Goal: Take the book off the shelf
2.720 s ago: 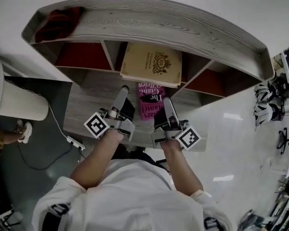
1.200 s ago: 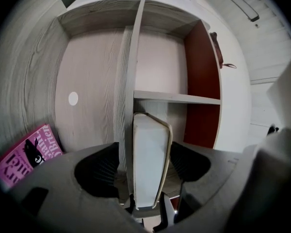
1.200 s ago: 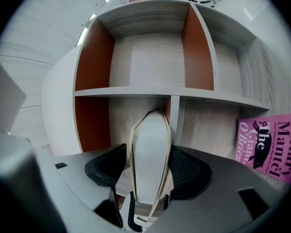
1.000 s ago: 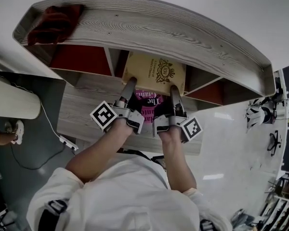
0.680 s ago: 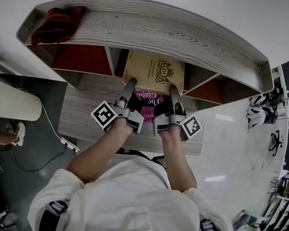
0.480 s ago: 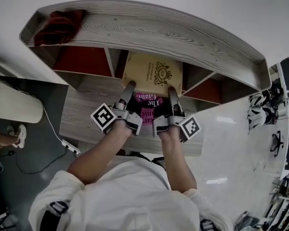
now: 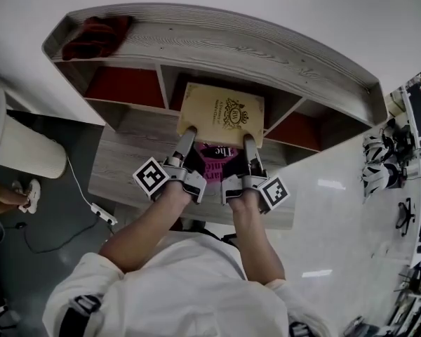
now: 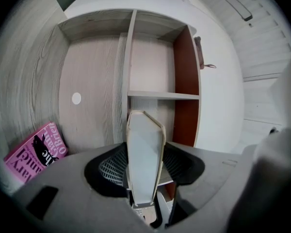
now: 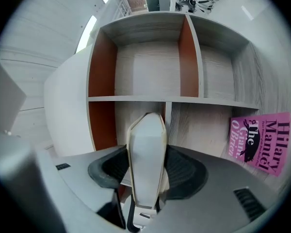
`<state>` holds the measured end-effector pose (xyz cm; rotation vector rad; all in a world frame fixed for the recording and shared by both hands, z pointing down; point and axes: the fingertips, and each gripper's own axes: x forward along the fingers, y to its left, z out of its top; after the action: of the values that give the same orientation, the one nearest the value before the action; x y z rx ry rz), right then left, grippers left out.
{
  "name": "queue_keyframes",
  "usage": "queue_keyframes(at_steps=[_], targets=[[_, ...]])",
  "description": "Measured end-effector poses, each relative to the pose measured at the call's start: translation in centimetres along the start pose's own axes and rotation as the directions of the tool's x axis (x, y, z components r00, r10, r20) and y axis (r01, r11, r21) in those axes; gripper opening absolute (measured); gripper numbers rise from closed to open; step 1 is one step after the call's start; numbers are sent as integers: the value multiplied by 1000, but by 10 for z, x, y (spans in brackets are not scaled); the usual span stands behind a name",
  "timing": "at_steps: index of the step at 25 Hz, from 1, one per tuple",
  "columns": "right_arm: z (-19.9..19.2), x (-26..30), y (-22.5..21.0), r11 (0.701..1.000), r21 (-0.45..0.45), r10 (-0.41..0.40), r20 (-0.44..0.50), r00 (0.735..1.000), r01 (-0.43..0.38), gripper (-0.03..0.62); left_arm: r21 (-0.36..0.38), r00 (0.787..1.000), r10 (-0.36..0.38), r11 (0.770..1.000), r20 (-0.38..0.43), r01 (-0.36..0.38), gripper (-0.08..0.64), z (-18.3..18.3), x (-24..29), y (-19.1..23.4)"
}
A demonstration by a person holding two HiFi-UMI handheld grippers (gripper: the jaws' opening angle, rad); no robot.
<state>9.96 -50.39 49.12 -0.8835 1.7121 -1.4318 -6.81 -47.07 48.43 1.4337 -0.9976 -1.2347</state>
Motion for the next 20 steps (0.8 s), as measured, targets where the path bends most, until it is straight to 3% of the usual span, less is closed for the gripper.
queue_keyframes(at_steps=[20], targets=[[-36,-77,15,1000,-20,23,24,999,-23,222,4,1000,-29,1000,4,29,227,-17,-78,-18]])
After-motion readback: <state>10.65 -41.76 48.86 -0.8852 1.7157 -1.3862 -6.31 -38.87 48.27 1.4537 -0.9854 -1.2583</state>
